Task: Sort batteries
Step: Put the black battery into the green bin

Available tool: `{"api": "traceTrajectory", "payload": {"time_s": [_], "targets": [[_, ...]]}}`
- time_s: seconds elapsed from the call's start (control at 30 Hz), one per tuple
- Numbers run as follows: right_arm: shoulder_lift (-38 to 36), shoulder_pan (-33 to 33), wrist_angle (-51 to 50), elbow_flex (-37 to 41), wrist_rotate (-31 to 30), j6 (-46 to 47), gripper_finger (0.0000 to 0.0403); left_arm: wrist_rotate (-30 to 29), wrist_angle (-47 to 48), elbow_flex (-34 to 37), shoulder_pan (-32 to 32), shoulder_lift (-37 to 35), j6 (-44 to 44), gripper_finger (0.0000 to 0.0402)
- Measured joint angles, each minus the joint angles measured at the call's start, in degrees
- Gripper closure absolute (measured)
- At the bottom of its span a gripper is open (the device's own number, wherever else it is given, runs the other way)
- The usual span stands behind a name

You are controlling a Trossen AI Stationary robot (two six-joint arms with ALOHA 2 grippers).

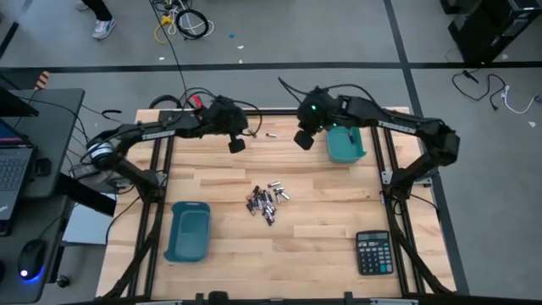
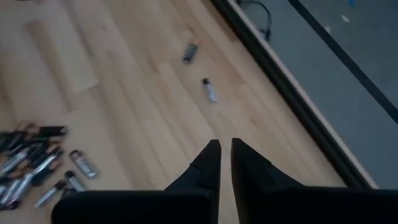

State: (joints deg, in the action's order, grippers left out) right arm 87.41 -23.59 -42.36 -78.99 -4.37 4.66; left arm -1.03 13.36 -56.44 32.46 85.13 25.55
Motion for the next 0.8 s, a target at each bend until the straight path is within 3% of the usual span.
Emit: {"api": "traceTrajectory", "payload": {"time_s": [0.2, 0.47, 0.7, 0.8], "targets": [[-2.2, 1.0, 1.5, 4.9, 0.2, 4.5, 0.0378, 3.7, 4.9, -6.6, 1.3, 8.4, 2.6, 0.0401], [-2.4, 1.1, 1.6, 5.6, 0.1, 1.3, 0.0377, 3.9, 18.6, -18.9, 3.2, 19.4, 11.2, 0.0401], [-2.4, 1.1, 1.6, 5.6, 0.1, 1.7, 0.0376, 3.9, 18.8, -23.3, 5.7, 25.5, 11.4, 0.0401], [-2.4, 1.1, 1.6, 5.6, 0.1, 1.7, 0.0375, 4.2, 17.1, -23.6, 6.2, 26.8, 7.3, 0.0401]]}}
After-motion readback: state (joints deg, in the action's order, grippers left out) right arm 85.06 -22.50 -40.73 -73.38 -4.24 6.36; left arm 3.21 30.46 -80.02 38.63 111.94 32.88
